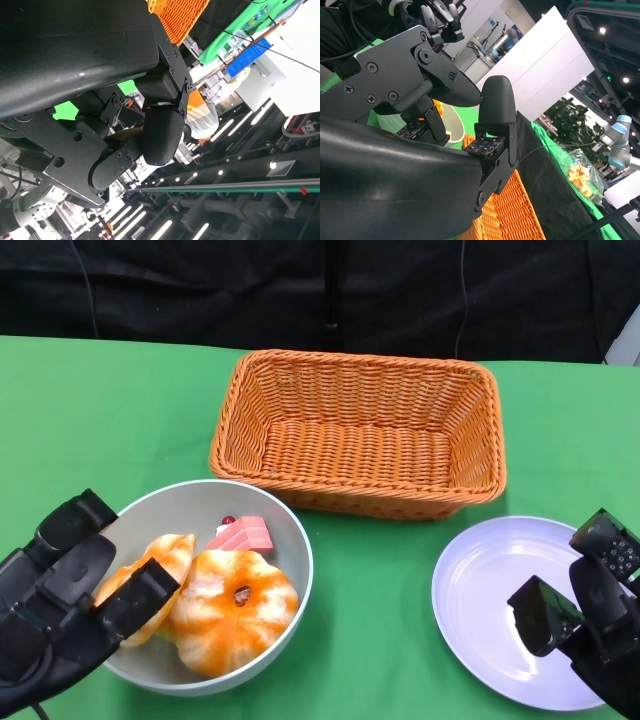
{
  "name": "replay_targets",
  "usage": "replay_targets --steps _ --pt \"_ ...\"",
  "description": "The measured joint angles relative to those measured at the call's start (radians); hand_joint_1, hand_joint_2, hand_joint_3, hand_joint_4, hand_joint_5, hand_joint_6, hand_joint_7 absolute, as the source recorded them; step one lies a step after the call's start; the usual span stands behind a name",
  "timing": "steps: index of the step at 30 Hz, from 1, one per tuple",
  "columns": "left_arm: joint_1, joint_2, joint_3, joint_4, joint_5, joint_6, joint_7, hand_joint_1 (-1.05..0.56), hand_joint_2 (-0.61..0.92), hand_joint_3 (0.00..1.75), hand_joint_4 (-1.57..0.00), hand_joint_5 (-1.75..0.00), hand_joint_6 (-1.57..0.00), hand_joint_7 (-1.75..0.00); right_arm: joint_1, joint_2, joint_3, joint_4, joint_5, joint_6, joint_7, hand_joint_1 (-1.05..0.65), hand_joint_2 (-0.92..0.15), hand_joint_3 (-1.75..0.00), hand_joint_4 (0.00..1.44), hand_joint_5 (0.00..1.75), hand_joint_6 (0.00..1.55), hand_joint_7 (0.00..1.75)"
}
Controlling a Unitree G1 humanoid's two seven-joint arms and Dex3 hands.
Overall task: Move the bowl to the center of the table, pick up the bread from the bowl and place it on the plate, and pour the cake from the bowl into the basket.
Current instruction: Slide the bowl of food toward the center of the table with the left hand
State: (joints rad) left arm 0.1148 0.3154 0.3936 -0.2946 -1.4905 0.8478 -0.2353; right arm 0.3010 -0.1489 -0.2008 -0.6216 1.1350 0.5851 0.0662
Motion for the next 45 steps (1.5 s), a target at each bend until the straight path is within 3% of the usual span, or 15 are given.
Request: replay_targets --steps 4,5,6,8,10,14,18,21,25,28,32,34,37,40,45 --pt "0.000 0.000 0.000 -0.001 0.011 -0.011 0.005 -0.40 0.52 1.13 -1.00 -1.75 -0.84 -1.74 0.000 0.000 0.003 0.001 -0.003 0.000 0.003 -0.19 -0.62 -1.14 0.77 1.75 0.62 1.70" --pt "0.000 0.000 0.000 -0.001 0.013 -0.013 0.005 -0.50 0.69 0.83 -1.00 -1.75 -0.84 -1.75 0.000 0.000 0.004 0.002 -0.004 0.000 0.003 -0.19 -0.62 -1.13 0.76 1.75 0.62 1.71" --pt "0.000 0.000 0.000 -0.001 0.020 -0.015 0.005 -0.52 0.78 0.68 -0.99 -1.75 -0.83 -1.75 0.000 0.000 0.004 0.002 -0.005 -0.001 0.004 -0.19 -0.61 -1.13 0.76 1.75 0.61 1.72" --pt "0.000 0.000 -0.002 0.000 0.026 -0.016 0.001 -0.50 0.83 0.56 -0.99 -1.75 -0.83 -1.75 0.000 0.000 0.005 0.006 -0.010 -0.001 0.007 -0.19 -0.62 -1.13 0.76 1.75 0.60 1.73" --pt "0.000 0.000 -0.002 0.000 0.029 -0.017 0.000 -0.33 0.49 1.13 -0.99 -1.75 -0.84 -1.74 0.000 0.000 0.005 0.012 -0.017 -0.003 0.018 -0.19 -0.63 -1.13 0.75 1.75 0.59 1.74" --pt "0.000 0.000 -0.002 -0.001 0.029 -0.017 0.002 -0.27 0.40 1.35 -1.00 -1.75 -0.85 -1.74 0.000 0.000 0.006 0.017 -0.022 -0.011 0.034 -0.19 -0.64 -1.12 0.76 1.75 0.59 1.74" --pt "0.003 0.000 -0.002 -0.007 0.029 -0.017 0.024 -0.25 0.39 1.41 -1.01 -1.75 -0.85 -1.74 0.000 0.000 0.008 0.016 -0.024 -0.011 0.029 -0.19 -0.64 -1.11 0.77 1.75 0.60 1.74" --pt "0.003 0.000 -0.002 -0.007 0.029 -0.019 0.024 -0.36 0.53 1.15 -1.00 -1.75 -0.84 -1.75 0.001 0.000 0.010 0.016 -0.024 -0.011 0.026 -0.20 -0.64 -1.10 0.77 1.75 0.59 1.74" --pt "0.009 -0.003 -0.007 -0.052 0.191 -0.114 0.018 -0.23 0.52 1.21 -0.97 -1.75 -0.90 -1.55 0.003 0.000 0.011 0.017 -0.024 -0.014 0.029 -0.18 -0.67 -1.08 0.76 1.75 0.60 1.71" --pt "0.014 -0.011 -0.024 -0.098 0.370 -0.213 0.032 -0.16 0.40 1.42 -0.77 -1.71 -0.79 -1.39 0.003 0.002 0.014 0.024 -0.025 -0.017 0.033 -0.19 -0.68 -1.05 0.77 1.75 0.61 1.67" --pt "0.014 -0.041 -0.046 -0.105 0.563 -0.332 0.041 -0.26 0.44 1.24 -0.59 -1.49 -0.66 -1.18 0.003 0.008 0.028 0.045 -0.042 -0.023 0.039 -0.18 -0.69 -1.04 0.76 1.75 0.62 1.66" --pt "0.015 -0.047 -0.070 -0.102 0.697 -0.417 0.040 -0.41 0.72 0.76 -0.44 -1.04 -0.61 -0.77 0.002 0.013 0.038 0.048 -0.060 -0.029 0.039 -0.19 -0.69 -1.04 0.75 1.75 0.61 1.67" --pt "0.015 -0.056 -0.090 -0.074 0.868 -0.547 0.038 -0.55 0.89 0.40 -0.35 -0.66 -0.60 -0.35 0.001 0.023 0.042 0.056 -0.081 -0.036 0.039 -0.19 -0.70 -1.04 0.75 1.75 0.60 1.68" --pt "0.015 -0.078 -0.102 -0.036 0.999 -0.650 0.046 -0.60 0.92 0.34 -0.33 -0.50 -0.60 -0.18 0.000 0.032 0.044 0.064 -0.093 -0.036 0.040 -0.19 -0.71 -1.05 0.75 1.75 0.59 1.68" --pt "0.011 -0.074 -0.136 0.092 1.340 -0.850 0.140 -0.81 0.92 0.61 -0.15 -0.17 -0.46 -0.01 -0.014 0.040 0.052 0.091 -0.128 -0.049 0.058 -0.18 -0.70 -1.04 0.76 1.75 0.59 1.70"
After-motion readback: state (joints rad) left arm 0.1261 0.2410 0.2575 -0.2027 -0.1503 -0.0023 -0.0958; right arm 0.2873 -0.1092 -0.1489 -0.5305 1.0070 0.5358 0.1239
